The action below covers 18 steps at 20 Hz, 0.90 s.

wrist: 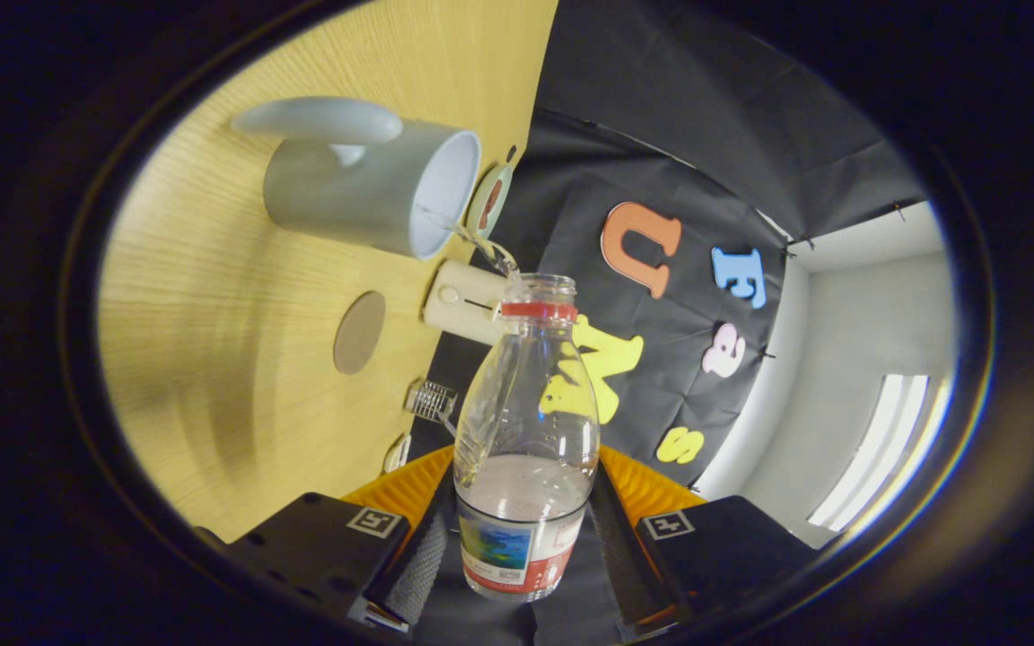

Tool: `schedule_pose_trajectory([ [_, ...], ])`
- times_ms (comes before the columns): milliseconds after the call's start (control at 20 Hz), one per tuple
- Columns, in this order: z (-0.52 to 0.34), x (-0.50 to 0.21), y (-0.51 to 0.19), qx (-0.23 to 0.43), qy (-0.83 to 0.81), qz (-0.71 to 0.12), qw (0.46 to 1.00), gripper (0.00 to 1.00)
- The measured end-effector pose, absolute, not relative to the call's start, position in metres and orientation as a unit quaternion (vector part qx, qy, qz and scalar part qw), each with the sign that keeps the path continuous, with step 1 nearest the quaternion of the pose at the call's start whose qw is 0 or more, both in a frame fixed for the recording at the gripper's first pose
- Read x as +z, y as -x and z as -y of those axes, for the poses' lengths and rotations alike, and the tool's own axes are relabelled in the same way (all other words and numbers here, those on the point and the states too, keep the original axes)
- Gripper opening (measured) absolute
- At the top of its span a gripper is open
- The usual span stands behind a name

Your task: Take the bottle from table, then pour the juice into the cup, finally place the bottle on the coaster

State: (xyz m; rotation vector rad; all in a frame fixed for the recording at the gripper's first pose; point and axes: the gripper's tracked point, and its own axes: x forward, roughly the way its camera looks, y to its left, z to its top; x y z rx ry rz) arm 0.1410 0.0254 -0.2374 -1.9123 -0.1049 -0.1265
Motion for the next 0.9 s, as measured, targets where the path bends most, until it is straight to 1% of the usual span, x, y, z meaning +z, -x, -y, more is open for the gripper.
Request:
schedule_pose_trajectory([
  [250, -0.024, -0.226, -0.142, -0.059, 0.824, 0.045, 0.562, 0.82],
  [500, -0.021, -0.218, -0.139, -0.069, 0.837, 0.051, 0.540, 0.82],
  [650, -0.024, -0.211, -0.139, -0.072, 0.850, 0.065, 0.518, 0.82],
  [900, -0.026, -0.205, -0.142, -0.079, 0.855, 0.073, 0.507, 0.82],
])
